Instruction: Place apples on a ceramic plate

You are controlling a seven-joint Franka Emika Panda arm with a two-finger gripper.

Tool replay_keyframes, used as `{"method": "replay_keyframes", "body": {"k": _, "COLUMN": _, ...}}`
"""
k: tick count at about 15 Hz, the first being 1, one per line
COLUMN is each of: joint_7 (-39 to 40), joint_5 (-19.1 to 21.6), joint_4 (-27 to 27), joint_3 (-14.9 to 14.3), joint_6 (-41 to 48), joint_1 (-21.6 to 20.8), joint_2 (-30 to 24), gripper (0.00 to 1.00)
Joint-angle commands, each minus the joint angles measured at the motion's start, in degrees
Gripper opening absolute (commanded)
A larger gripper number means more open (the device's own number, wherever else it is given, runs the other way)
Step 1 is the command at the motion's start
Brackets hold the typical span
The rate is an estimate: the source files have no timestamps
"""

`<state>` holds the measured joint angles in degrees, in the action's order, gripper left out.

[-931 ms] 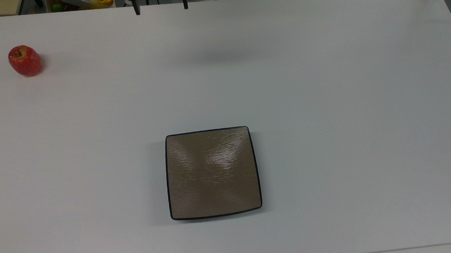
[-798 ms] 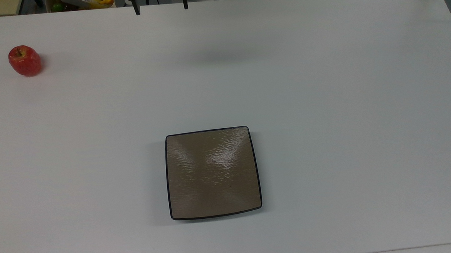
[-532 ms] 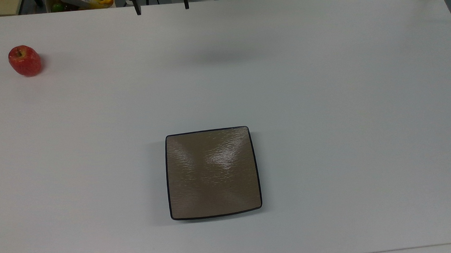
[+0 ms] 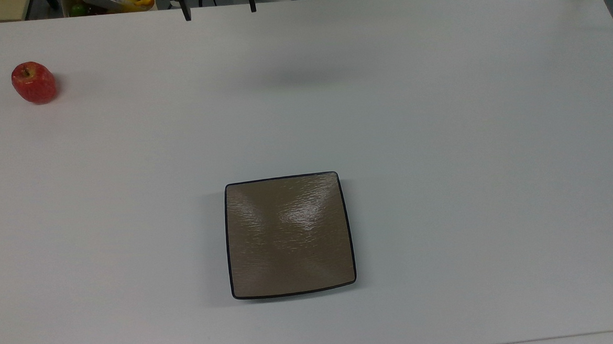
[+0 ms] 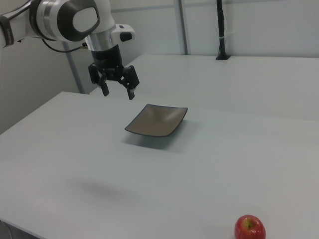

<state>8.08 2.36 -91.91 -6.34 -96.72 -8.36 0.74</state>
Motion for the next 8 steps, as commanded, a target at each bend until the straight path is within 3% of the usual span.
{"method": "replay_keyframes", "body": {"k": 1, "joint_7": 10.78, "joint_5": 0.18, "joint_4": -0.64, "joint_3": -0.51, "joint_6": 0.21, "joint_1": 1.32, "joint_2": -0.65, "gripper": 1.00}}
{"method": "replay_keyframes", "body": {"k": 8, "joint_7": 20.57, "joint_5": 0.10, "joint_4": -0.46, "joint_3": -0.16, "joint_6": 4.00, "joint_1": 2.38, "joint_2": -1.18, "gripper": 1.00}}
